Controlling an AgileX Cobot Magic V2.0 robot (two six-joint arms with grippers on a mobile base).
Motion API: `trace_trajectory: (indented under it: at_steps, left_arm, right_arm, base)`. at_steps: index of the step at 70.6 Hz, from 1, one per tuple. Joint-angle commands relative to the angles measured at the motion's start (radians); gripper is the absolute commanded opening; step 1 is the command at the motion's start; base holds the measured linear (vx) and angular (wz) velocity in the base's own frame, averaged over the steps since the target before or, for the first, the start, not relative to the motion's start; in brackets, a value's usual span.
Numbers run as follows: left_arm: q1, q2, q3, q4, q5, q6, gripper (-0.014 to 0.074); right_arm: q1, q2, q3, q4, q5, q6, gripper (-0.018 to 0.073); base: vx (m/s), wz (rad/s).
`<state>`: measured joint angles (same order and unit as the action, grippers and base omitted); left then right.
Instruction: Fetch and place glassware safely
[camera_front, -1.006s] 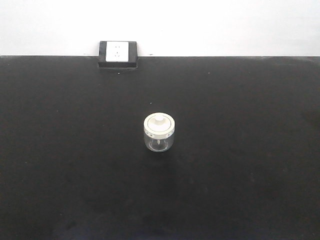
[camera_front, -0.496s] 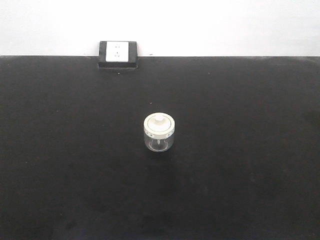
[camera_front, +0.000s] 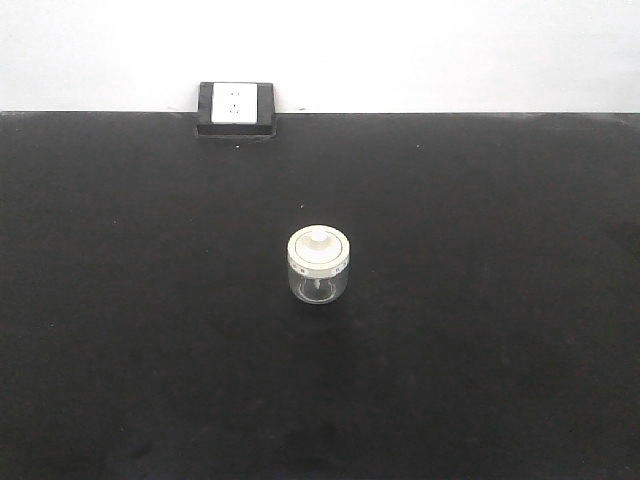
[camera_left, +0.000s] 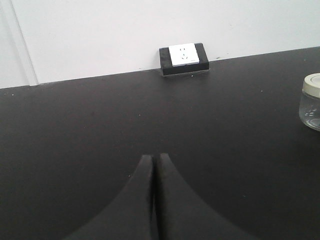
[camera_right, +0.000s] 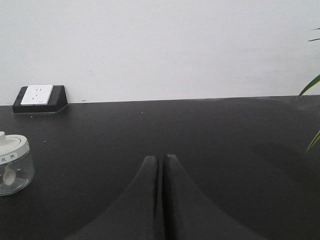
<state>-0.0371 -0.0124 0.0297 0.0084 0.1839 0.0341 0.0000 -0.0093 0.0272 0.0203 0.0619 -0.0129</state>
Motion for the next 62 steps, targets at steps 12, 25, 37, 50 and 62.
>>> trace_trajectory:
  at_steps: [12, 25, 37, 50, 62]
  left_arm:
    - [0.002, -0.012, 0.026, -0.008, -0.071, -0.002, -0.0007]
    - [0.002, -0.012, 0.026, -0.008, -0.071, -0.002, -0.0007]
    - [0.002, -0.012, 0.026, -0.008, -0.071, -0.002, -0.0007]
    - [0.002, -0.012, 0.026, -0.008, -0.071, -0.002, -0.0007]
    - [0.002, -0.012, 0.026, -0.008, -0.071, -0.002, -0.0007]
  right_arm:
    - [-0.004, -0.012, 0.019, -0.002, -0.082, -0.001, -0.0003]
    - [-0.004, -0.012, 0.019, -0.002, -0.082, -0.001, -0.0003]
    - [-0.004, -0.012, 0.019, -0.002, -0.082, -0.001, -0.0003]
    - [-0.004, -0.012, 0.019, -0.002, -0.082, -0.001, -0.0003]
    - [-0.004, -0.012, 0.019, -0.002, -0.082, -0.001, -0.0003]
  base:
    - [0.00, 0.00]
    - [0.00, 0.00]
    - [0.00, 0.00]
    - [0.00, 0.00]
    - [0.00, 0.00]
